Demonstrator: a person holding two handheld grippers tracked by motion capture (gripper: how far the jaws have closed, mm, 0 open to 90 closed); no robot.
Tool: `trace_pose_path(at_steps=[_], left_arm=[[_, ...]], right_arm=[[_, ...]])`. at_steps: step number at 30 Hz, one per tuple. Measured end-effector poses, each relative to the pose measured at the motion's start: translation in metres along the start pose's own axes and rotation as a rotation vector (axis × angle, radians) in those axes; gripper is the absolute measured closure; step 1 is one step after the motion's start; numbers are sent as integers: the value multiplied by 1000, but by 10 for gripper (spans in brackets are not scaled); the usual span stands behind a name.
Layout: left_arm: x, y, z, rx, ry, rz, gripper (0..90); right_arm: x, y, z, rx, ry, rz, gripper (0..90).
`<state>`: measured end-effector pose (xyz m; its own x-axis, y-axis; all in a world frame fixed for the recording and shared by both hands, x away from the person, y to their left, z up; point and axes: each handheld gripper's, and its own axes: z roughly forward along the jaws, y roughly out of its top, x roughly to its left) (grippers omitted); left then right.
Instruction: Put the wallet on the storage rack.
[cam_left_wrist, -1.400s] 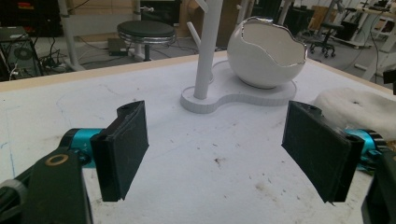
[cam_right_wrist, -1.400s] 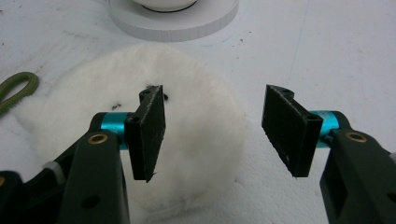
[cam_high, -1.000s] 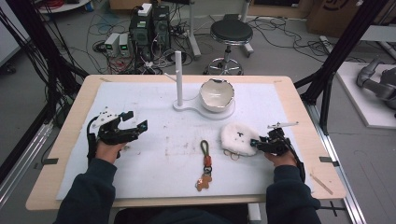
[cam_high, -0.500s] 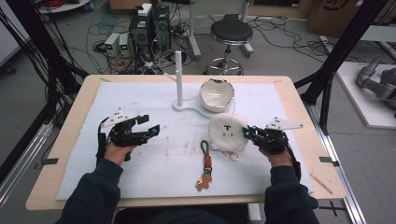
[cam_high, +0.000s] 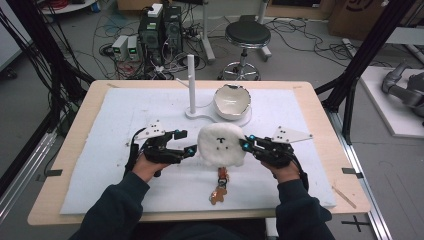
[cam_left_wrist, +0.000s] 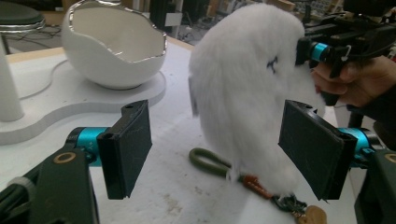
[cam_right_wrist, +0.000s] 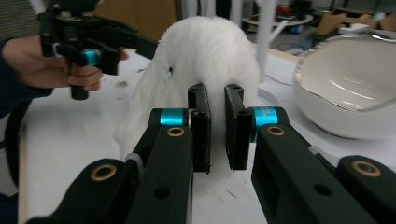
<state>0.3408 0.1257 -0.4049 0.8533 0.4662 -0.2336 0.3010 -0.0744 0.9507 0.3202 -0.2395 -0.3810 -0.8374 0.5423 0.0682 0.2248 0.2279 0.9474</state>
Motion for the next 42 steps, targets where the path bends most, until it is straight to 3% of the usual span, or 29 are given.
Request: trace_pose_path(at_steps=[2, 4, 6, 7, 9, 10, 11, 12, 14, 17, 19, 21, 24, 29, 33, 38, 39, 40, 42], left_arm=[[-2, 1, 2, 0, -18, 0, 258], [-4, 2, 3, 3, -43, 13, 302], [-7, 2, 2, 7, -57, 44, 578], [-8, 3, 1, 0, -57, 49, 665], [-10, 6, -2, -34, -77, 56, 747], [-11, 7, -3, -46, -80, 62, 747], [-13, 9, -4, -60, -82, 73, 755], [-14, 10, -4, -69, -81, 83, 761], [-15, 11, -5, -95, -88, 90, 761], [-16, 12, -8, -130, -102, 88, 762], [-15, 12, -8, -121, -96, 95, 761], [-15, 11, -7, -117, -93, 89, 761], [-14, 11, -7, -113, -88, 90, 760], [-14, 8, -3, -68, -86, 89, 757], [-13, 7, -2, -54, -80, 87, 756], [-12, 5, 1, 7, -27, 82, 699], [-11, 5, 1, 21, 3, 73, 639], [-8, 5, 0, 32, 25, 65, 546], [-3, 5, -4, 22, 67, 38, 506]], right_arm=[[7, 3, 7, 5, 40, -20, 833], [9, 3, 9, 5, 45, -25, 833], [12, 5, 12, 5, 57, -28, 833], [13, 5, 12, 4, 60, -27, 832], [12, 6, 11, -16, 43, -7, 792], [12, 6, 11, -16, 43, -7, 792], [11, 5, 11, -26, 38, 12, 731], [8, 4, 11, -34, 34, 68, 545], [5, 2, 13, -30, 36, 86, 503], [0, -4, 18, 22, 76, 144, 404], [-2, -6, 22, 39, 111, 173, 421], [-2, -7, 23, 46, 153, 175, 574], [-2, -6, 22, 35, 178, 176, 710], [-3, -2, 15, -50, 167, 181, 750], [-3, -2, 15, -53, 162, 187, 744], [1, 4, 14, -51, 93, 114, 769], [2, 6, 14, -49, 74, 98, 772], [2, 12, 11, -57, 23, 65, 774], [2, 14, 10, -64, 7, 58, 775]])
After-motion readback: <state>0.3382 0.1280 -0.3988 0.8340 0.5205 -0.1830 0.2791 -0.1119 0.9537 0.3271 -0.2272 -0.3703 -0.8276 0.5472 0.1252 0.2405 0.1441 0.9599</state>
